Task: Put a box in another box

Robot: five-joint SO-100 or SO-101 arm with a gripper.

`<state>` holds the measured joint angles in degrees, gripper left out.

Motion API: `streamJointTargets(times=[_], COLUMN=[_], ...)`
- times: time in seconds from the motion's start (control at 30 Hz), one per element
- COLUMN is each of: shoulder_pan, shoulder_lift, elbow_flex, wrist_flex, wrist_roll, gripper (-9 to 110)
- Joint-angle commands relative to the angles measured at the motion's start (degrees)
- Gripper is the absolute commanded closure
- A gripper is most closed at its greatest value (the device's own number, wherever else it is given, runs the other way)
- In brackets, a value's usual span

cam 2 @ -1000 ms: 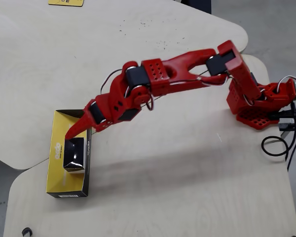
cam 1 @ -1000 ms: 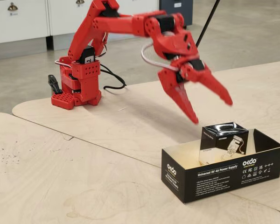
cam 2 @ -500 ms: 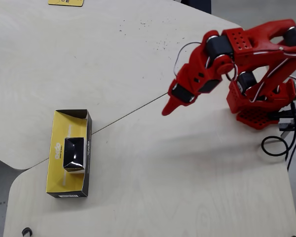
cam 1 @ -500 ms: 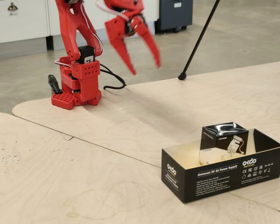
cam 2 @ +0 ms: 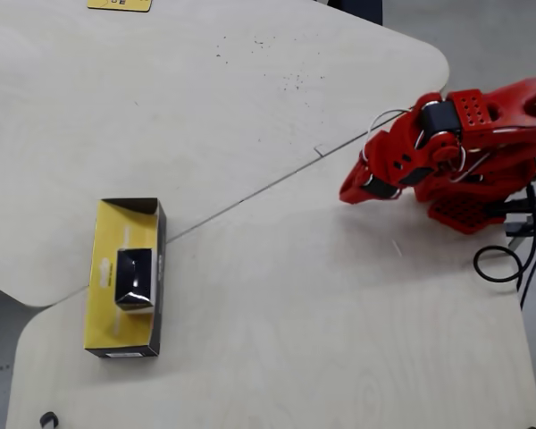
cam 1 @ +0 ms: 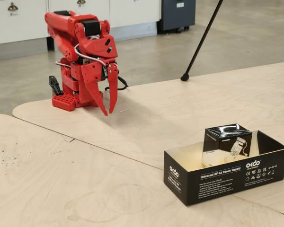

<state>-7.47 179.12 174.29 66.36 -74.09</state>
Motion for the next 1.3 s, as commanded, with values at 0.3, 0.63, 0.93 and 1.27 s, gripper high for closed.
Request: streamJointTargets(times=[0.3,0.63,0.93,1.27], shoulder_pan=[-2.29,-2.46,-2.46,-2.46], shoulder_lift=[8.26,8.26,8.26,8.26], elbow_flex=[2.37,2.37,2.37,2.37], wrist_flex=[10.90,14.06,14.06,14.06], wrist_roll=[-11.69,-13.89,-13.89,-13.89], gripper=[102,102,102,102])
